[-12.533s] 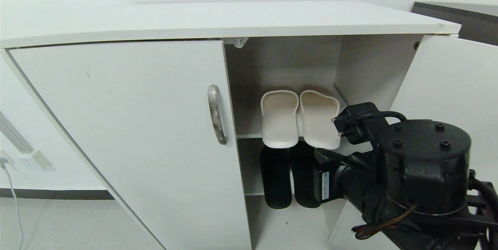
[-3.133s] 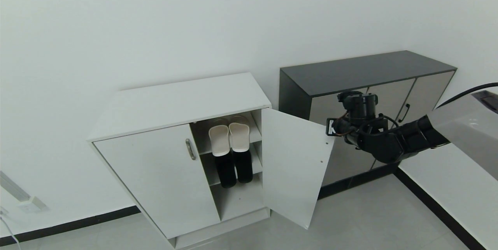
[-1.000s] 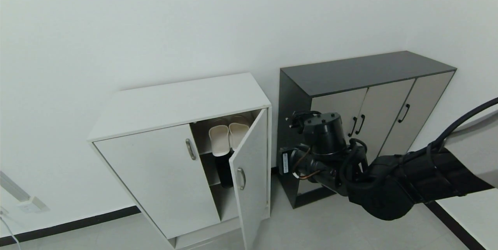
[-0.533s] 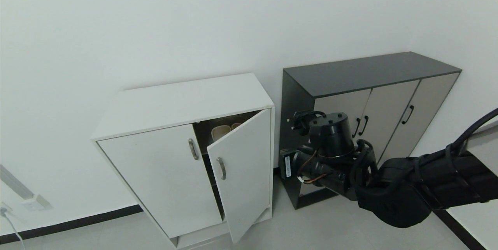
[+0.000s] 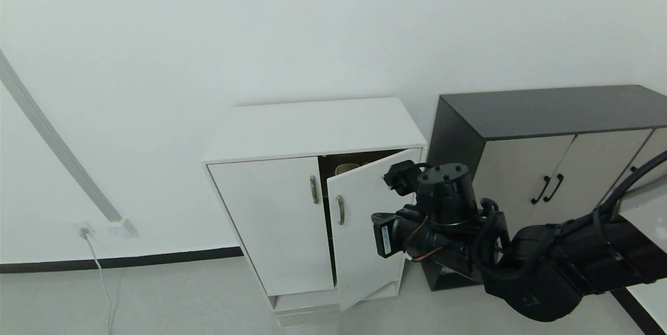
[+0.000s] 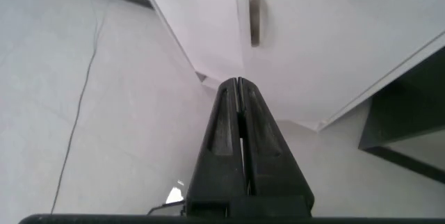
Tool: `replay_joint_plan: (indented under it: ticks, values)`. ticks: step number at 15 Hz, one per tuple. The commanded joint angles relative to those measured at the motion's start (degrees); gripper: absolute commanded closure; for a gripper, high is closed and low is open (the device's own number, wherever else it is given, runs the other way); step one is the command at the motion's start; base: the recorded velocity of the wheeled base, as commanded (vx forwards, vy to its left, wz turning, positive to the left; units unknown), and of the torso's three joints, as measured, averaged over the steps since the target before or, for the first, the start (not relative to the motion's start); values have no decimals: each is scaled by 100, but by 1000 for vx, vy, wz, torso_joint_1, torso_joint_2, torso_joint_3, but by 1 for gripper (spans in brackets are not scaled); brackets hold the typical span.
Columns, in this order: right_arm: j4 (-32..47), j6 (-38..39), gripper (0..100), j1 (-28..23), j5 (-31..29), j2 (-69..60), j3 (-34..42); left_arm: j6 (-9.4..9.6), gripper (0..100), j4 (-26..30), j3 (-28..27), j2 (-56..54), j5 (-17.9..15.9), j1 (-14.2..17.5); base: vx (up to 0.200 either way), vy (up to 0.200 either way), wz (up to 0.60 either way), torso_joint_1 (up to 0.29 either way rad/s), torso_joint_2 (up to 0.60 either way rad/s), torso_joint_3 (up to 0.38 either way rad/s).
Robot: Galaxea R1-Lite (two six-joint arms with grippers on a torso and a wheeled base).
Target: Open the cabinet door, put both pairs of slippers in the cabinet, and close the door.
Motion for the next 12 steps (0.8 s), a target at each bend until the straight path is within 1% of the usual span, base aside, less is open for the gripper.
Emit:
replay_joint_plan:
  ticks: [1,6,9,12]
  values:
    - [-166,-88,100,6,106,17,205,-2,100,0,0,7,4,-3,0,0,0,0,0,0]
    - [-816,-466,100,-100,730,-1,1031,-2,100,0,0,7,4,-3,0,0,0,0,0,0]
    - [-1221,-536,100,-108,713,87,1145,-2,100,0,0,7,4,-3,0,0,0,0,0,0]
    - [-1273,-572,100,-135,695,131,1189,-2,100,0,0,7,4,-3,0,0,0,0,0,0]
